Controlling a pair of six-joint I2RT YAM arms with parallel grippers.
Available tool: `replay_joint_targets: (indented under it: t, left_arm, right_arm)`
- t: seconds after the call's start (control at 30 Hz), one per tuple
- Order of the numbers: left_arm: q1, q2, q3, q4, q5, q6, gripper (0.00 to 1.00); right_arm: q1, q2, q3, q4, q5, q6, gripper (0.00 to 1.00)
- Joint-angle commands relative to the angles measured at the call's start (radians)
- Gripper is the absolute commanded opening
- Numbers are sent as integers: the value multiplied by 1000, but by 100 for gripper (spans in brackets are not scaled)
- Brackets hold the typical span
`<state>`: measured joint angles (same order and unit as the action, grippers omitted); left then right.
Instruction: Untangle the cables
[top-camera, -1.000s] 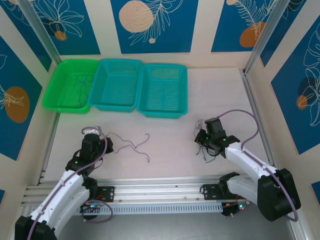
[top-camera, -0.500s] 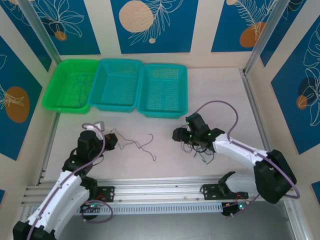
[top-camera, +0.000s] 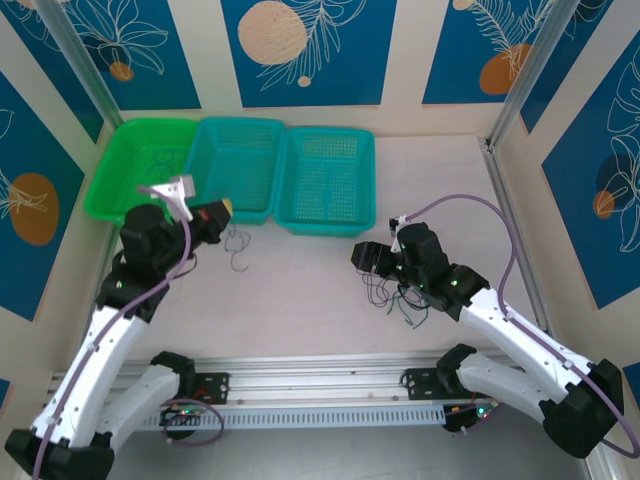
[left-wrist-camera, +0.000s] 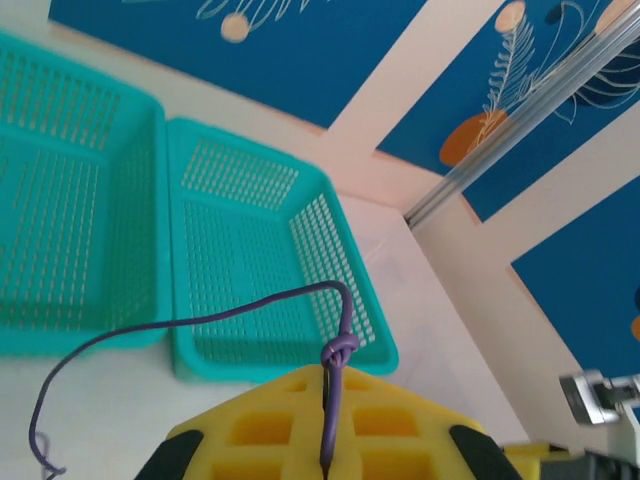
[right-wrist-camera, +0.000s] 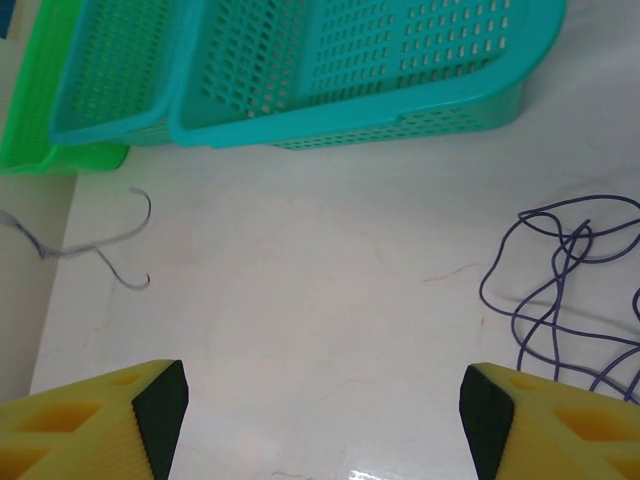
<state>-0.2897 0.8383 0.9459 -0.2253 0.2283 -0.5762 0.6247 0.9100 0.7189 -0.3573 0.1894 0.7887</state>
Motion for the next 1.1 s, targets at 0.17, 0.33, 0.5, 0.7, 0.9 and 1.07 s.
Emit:
replay_joint_targets:
  t: [0.17,0.33,0.5,0.7,0.9,1.07]
  left_arm:
    - [18,296,436,-69,-141,260,0]
    - [31,434,613,-89,-233,377,0]
    - [92,593,733,-104,-242,394,0]
    - [160,776,777,-80,-170,336,0]
    - [170,898,681,-43,-191,339,0]
    - [186,910,627,-65,-207,283,51]
  right_arm:
    - [12,-59,36,-95,5,-1,74]
    - [10,-103,30,-132,19,-5,74]
    - [10,-135,31,-158,33,-10,74]
    - [11,-149,26,-172,27,1,74]
    - [10,-167,29,-201,30,5,74]
    - [10,-185,25,-222,40,9,74]
